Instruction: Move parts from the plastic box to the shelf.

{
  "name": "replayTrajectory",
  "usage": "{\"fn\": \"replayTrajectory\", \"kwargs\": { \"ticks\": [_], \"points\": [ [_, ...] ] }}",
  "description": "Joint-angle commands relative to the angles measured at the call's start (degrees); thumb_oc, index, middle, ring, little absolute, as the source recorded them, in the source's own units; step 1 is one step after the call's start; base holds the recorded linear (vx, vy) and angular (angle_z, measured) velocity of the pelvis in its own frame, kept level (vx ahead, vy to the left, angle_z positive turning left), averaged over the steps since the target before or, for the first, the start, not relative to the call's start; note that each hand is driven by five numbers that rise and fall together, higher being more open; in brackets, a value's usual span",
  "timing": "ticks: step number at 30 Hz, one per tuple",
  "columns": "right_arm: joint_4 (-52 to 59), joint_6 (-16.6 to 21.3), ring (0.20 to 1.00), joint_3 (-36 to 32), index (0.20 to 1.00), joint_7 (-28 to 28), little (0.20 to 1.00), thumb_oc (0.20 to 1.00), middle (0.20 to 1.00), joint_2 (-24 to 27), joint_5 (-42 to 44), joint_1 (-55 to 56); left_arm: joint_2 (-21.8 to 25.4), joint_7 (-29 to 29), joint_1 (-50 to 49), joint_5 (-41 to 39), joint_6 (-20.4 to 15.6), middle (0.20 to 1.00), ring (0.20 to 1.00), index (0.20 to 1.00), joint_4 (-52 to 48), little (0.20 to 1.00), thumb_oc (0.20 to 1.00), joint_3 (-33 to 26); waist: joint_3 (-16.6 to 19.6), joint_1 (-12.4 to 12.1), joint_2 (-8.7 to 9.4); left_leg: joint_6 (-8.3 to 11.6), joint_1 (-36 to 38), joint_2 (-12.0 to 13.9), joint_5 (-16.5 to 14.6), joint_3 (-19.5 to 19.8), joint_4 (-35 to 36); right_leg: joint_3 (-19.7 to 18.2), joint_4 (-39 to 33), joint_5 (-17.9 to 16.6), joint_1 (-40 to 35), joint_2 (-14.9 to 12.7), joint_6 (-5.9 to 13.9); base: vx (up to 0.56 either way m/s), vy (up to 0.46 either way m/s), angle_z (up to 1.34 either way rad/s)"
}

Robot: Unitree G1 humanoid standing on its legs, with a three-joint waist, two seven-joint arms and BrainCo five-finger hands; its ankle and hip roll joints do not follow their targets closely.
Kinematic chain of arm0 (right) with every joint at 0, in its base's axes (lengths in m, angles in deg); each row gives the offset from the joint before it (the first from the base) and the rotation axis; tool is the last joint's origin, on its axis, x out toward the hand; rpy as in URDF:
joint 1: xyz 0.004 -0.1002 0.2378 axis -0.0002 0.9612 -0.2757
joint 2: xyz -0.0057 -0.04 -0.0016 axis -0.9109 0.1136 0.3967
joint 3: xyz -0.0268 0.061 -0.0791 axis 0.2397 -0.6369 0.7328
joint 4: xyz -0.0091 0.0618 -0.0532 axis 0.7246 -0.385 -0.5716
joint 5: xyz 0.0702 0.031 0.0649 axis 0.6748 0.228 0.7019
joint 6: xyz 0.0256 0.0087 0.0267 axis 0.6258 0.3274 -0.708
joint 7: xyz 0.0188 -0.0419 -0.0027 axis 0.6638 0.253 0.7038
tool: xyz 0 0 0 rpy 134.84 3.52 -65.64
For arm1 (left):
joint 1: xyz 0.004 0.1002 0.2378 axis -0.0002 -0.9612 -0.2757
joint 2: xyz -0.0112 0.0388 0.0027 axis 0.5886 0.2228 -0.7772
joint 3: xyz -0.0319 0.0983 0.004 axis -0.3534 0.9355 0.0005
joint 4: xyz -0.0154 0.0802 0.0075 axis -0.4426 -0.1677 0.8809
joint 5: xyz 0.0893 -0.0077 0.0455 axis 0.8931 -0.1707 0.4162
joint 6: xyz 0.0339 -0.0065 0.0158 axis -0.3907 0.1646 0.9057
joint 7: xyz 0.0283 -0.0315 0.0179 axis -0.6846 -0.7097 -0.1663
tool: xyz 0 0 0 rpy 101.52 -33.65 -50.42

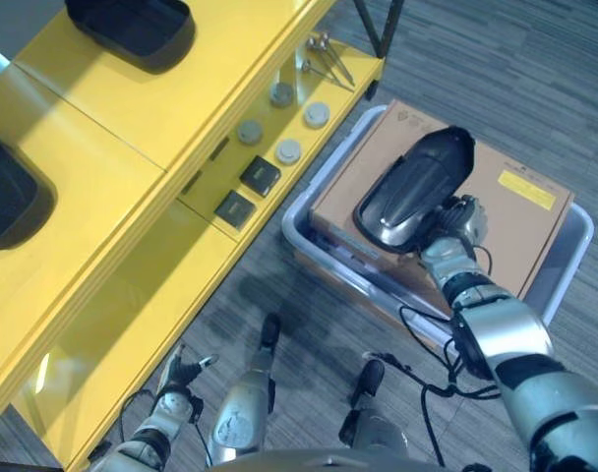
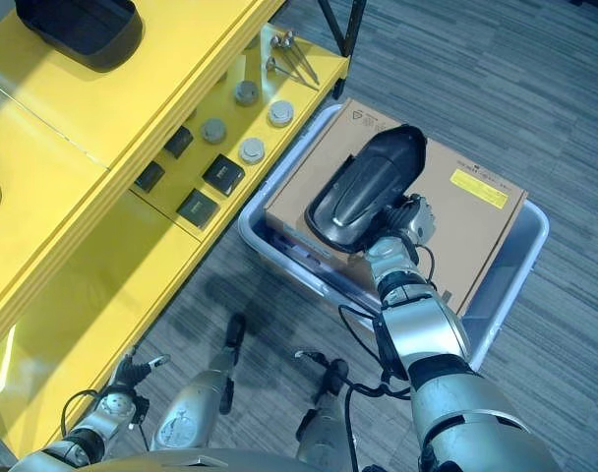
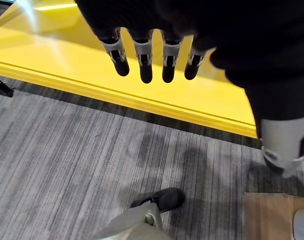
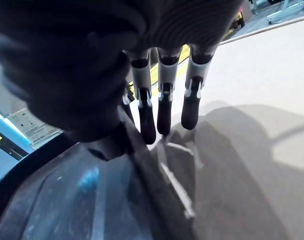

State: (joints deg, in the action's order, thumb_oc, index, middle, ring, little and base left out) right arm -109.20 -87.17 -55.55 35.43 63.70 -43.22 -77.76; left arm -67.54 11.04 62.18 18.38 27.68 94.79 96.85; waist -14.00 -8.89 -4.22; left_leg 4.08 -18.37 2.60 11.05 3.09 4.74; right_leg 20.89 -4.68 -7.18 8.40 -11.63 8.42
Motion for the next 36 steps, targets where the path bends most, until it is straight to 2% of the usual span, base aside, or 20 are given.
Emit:
{"fn": "replayTrajectory", "kwargs": {
  "ticks": [1, 5, 7, 9, 10, 11, 13, 17, 18, 22, 23, 24, 26, 30, 36],
  "points": [
    [-0.5, -0.2, 0.2, 1.0, 0.2, -3.2, 0.2, 0.2, 0.2, 0.2, -0.3, 1.2, 2.0, -0.2, 3.0, 0.7, 0.1, 1.0, 1.0, 1.0, 3.9, 1.0, 1.0, 1.1, -1.9, -1.4, 1.25, 3.66, 2.2, 2.6, -2.8, -3.7, 0.3, -3.4, 0.2, -1.2, -2.4, -5.7, 4.72, 0.0, 0.0, 0.0],
    [0.4, -1.1, 0.2, 2.0, 0.2, -4.0, 0.2, 0.2, 0.2, 5.2, -3.6, 3.0, 2.8, -0.7, 2.4, 0.1, -0.7, 1.0, 1.0, 1.0, 1.9, 1.0, 1.0, 0.1, -0.8, -0.7, 2.62, 3.57, 4.0, 2.9, -3.3, -4.1, 0.3, -3.6, 0.5, -0.7, -3.8, -5.5, 4.66, 0.01, -0.018, 0.01],
    [2.5, -1.0, 0.2, 3.5, 0.2, -5.2, 0.2, 0.2, 0.2, 8.7, -7.3, 5.4, 4.0, -1.5, 1.5, -0.7, -1.7, 1.0, 1.0, 1.0, -3.3, 1.0, 1.0, -0.3, 0.0, -0.2, 3.34, 3.36, 5.8, 3.1, -3.7, -4.6, 0.3, -3.7, 0.7, -0.2, -5.5, -5.4, 4.57, 0.03, -0.039, 0.0],
    [4.3, -0.9, 0.2, 4.3, 0.2, -5.6, 0.2, 0.2, 0.2, 9.6, -9.6, 6.8, 4.8, -2.0, 1.1, -0.6, -2.2, 1.0, 1.0, 1.0, -5.4, 1.0, 1.0, -0.5, 0.2, 0.1, 3.58, 3.35, 6.6, 3.3, -3.8, -4.9, 0.3, -4.0, 0.8, 0.0, -6.0, -5.3, 4.55, 0.0, 0.0, 0.0],
    [10.4, -0.8, 0.2, 6.1, 0.2, -6.6, 0.2, 0.2, 0.2, 12.0, -13.4, 8.7, 7.1, -2.9, -0.4, -1.5, -3.0, 1.0, 1.0, 1.0, -13.5, 1.0, 1.0, -1.2, 1.0, 0.7, 4.12, 3.21, 8.2, 3.7, -4.0, -5.7, 0.3, -4.7, 0.9, 0.2, -6.5, -5.1, 4.52, 0.01, -0.013, -0.17],
    [10.5, -0.9, 0.2, 6.1, 0.2, -6.6, 0.2, 0.2, 0.2, 12.0, -13.4, 8.9, 7.2, -2.9, -0.6, -1.5, -2.9, 1.0, 1.0, 1.0, -13.6, 1.0, 1.0, -1.2, 0.9, 0.6, 4.15, 3.22, 8.3, 3.7, -4.0, -5.8, 0.3, -4.8, 0.9, 0.2, -6.6, -5.1, 4.52, 0.02, -0.019, -0.27],
    [21.0, -0.3, 0.2, 7.1, 0.2, -8.6, 0.2, 0.2, 0.2, 14.8, -17.2, 11.9, 10.9, -6.9, -2.7, -2.9, -4.0, 1.0, 1.0, 1.0, -25.4, 1.0, 1.0, -1.5, 2.4, 1.9, 4.97, 3.02, 11.4, 4.6, -4.6, -8.1, 0.3, -6.5, 1.1, 0.7, -7.9, -4.6, 4.34, 0.06, -0.029, -0.45],
    [32.0, -0.8, 0.2, 8.8, 0.2, -12.0, 0.2, 0.2, 0.2, 16.6, -23.3, 14.5, 13.2, -11.9, -2.0, -6.8, -2.9, 1.0, 1.0, 1.0, -35.7, 1.0, 1.0, -1.4, 5.5, 4.1, 5.45, 3.08, 16.6, 5.7, -5.5, -11.0, 0.3, -8.5, 1.4, 1.6, -10.5, -4.1, 4.08, 0.07, -0.049, -0.7],
    [37.1, -0.9, 0.2, 9.5, 0.2, -13.8, 0.2, 0.2, 0.2, 17.5, -26.5, 16.3, 12.5, -13.7, -0.7, -10.4, -2.2, 1.0, 1.0, 1.0, -38.8, 1.0, 1.0, -0.6, 6.7, 5.2, 5.42, 3.13, 18.3, 5.9, -5.8, -12.0, 0.3, -9.2, 1.6, 1.9, -11.4, -3.9, 3.92, 0.04, -0.059, -0.29],
    [43.5, -1.5, 0.2, 11.4, 0.2, -15.7, 0.2, 0.2, 0.2, 18.1, -30.7, 16.5, 7.5, -17.0, 3.9, -27.3, -1.7, 1.0, 1.0, 1.0, -39.7, 1.0, 1.0, 2.5, 9.3, 7.3, 5.57, 3.17, 21.3, 6.4, -6.4, -13.3, 0.3, -10.3, 1.9, 2.4, -13.1, -3.5, 3.76, 0.02, -0.044, -0.18],
    [43.6, -1.6, 0.2, 11.4, 0.2, -15.7, 0.2, 0.2, 0.2, 18.1, -30.8, 16.6, 7.5, -17.0, 4.0, -27.4, -1.7, 1.0, 1.0, 1.0, -39.7, 1.0, 1.0, 2.5, 9.2, 7.3, 5.53, 3.17, 21.4, 6.4, -6.5, -13.3, 0.3, -10.4, 1.9, 2.5, -13.1, -3.5, 3.76, 0.01, -0.051, -0.21],
    [47.1, -1.5, 0.2, 12.6, 0.2, -16.6, 0.2, 0.2, 0.2, 18.1, -32.1, 16.0, 4.4, -18.4, 6.9, -37.1, -1.0, 1.0, 1.0, 1.0, -40.3, 1.0, 1.0, 5.1, 10.3, 8.4, 5.55, 3.24, 22.8, 6.7, -6.6, -14.1, 0.3, -11.2, 2.2, 2.8, -13.7, -3.1, 3.68, 0.0, -0.048, -0.31],
    [49.3, -1.2, 0.2, 13.8, 0.2, -17.2, 0.2, 0.2, 0.2, 17.7, -33.3, 15.7, 2.1, -20.2, 8.8, -43.0, 0.3, 1.0, 1.0, 1.0, -39.2, 1.0, 1.0, 6.7, 11.3, 9.4, 5.66, 3.28, 24.0, 7.0, -6.9, -14.8, 0.3, -11.8, 2.2, 3.0, -14.3, -2.8, 3.63, 0.0, -0.051, -0.22],
    [51.8, -0.6, 0.2, 17.7, 0.2, -18.5, 0.2, 0.2, 0.2, 15.4, -34.7, 14.0, -3.6, -21.3, 13.8, -49.8, 2.6, 1.0, 1.0, 1.0, -32.7, 1.0, 1.0, 9.4, 12.9, 11.2, 5.83, 3.26, 26.5, 7.9, -7.5, -16.8, 0.3, -13.7, 2.3, 3.4, -15.0, -2.0, 3.51, -0.01, -0.047, -0.24],
    [53.9, -0.7, 0.2, 20.6, 0.2, -19.0, 0.2, 0.2, 0.2, 11.0, -34.0, 11.4, -8.1, -20.5, 18.3, -50.6, 3.9, 1.0, 1.0, 1.0, -26.9, 1.0, 1.0, 10.7, 13.9, 12.4, 5.76, 3.27, 28.0, 8.6, -7.7, -18.5, 0.3, -15.6, 2.4, 3.5, -14.8, -0.9, 3.2, -0.03, -0.029, -0.23]
  ]
}}
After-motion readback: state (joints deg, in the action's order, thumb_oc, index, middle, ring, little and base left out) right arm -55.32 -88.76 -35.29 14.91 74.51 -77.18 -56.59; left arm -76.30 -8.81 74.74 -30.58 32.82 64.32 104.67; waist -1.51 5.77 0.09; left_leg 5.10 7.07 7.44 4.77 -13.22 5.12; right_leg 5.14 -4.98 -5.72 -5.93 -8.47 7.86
